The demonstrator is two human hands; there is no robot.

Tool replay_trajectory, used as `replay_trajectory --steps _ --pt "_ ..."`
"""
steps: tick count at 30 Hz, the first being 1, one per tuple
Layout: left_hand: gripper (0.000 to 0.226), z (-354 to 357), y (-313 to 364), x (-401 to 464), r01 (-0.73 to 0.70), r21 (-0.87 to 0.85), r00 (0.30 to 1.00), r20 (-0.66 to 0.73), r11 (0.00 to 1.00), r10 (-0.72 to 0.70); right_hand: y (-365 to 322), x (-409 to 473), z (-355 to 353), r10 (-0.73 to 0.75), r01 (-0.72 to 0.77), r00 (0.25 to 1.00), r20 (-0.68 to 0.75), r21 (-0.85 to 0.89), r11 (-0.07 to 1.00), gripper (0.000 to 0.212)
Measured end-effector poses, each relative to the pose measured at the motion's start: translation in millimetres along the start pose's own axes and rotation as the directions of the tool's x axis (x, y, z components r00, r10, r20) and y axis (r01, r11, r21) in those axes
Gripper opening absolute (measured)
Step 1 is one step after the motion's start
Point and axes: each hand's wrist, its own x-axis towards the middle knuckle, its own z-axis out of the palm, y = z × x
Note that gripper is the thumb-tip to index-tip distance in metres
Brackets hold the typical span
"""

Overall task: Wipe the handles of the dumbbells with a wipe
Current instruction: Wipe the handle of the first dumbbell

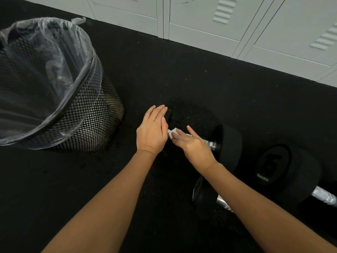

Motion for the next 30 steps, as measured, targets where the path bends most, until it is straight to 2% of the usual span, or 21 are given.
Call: replay_trajectory --steps 4,9,13,17,19,23,28,30 --pt "0.052 1 -2 0 -0.004 0.016 1.000 -0.005 1.000 0.004 -16 8 6 0.038 -0.038 0.999 0.009 0.057 0.998 0.050" --pt "0.055 1 -2 0 -0.007 0.013 1.000 -0.012 1.000 0.008 -3 -1 4 -0.112 0.110 0.993 -0.046 -0.051 0.993 0.050" --pt "0.057 1 -1 0 -0.005 0.012 1.000 -0.023 1.000 0.006 -9 7 6 -0.062 0.058 0.995 -0.082 -0.044 0.997 0.048" --pt "0.056 2 -2 0 -0.005 0.007 1.000 -0.022 1.000 0.005 -4 -3 8 -0.181 0.176 0.981 -0.072 -0.074 0.982 0.046" --pt "0.055 2 -2 0 -0.003 0.007 1.000 -0.022 1.000 0.003 0 -6 7 -0.162 0.154 0.983 -0.089 -0.089 0.984 0.048" --pt "0.056 1 -1 -1 -0.007 0.001 1.000 -0.023 1.000 0.007 -12 8 12 -0.028 0.025 0.992 -0.126 -0.028 0.999 0.053" --pt "0.056 1 -2 -1 -0.006 -0.003 0.999 -0.031 1.000 0.006 -4 -6 12 -0.160 0.156 0.985 -0.067 -0.069 0.985 0.048" --pt "0.056 1 -2 0 -0.005 -0.002 0.999 -0.031 1.000 0.005 -4 -5 12 -0.123 0.117 0.989 -0.085 -0.072 0.991 0.050"
